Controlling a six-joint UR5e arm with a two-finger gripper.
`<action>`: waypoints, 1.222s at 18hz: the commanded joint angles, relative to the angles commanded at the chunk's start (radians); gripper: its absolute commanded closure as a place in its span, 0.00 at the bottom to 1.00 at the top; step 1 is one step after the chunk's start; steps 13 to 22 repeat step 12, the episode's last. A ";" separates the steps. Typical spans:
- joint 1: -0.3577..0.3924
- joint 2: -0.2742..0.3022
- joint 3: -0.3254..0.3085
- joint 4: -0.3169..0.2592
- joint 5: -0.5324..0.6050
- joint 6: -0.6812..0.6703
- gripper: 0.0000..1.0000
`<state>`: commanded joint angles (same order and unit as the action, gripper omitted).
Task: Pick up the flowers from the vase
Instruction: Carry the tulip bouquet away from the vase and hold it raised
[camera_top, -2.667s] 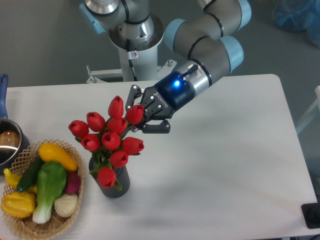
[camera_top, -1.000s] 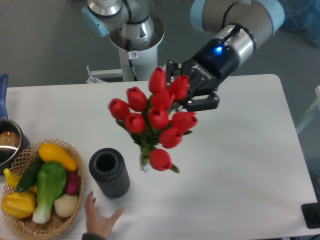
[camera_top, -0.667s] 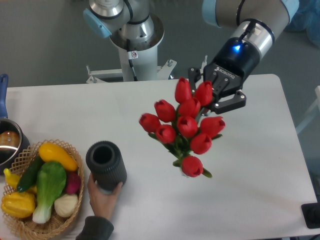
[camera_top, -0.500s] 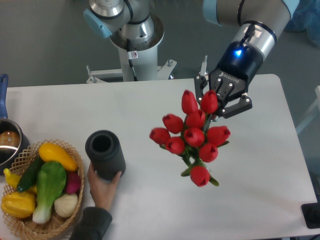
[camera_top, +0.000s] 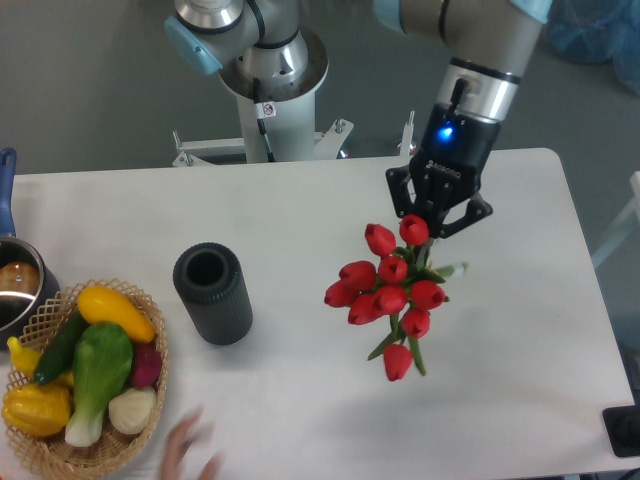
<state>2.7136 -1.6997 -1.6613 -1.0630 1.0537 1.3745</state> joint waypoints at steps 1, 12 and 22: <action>-0.002 -0.002 0.002 -0.014 0.020 0.000 0.94; -0.109 -0.051 0.100 -0.216 0.342 0.000 0.89; -0.109 -0.051 0.100 -0.216 0.342 0.000 0.89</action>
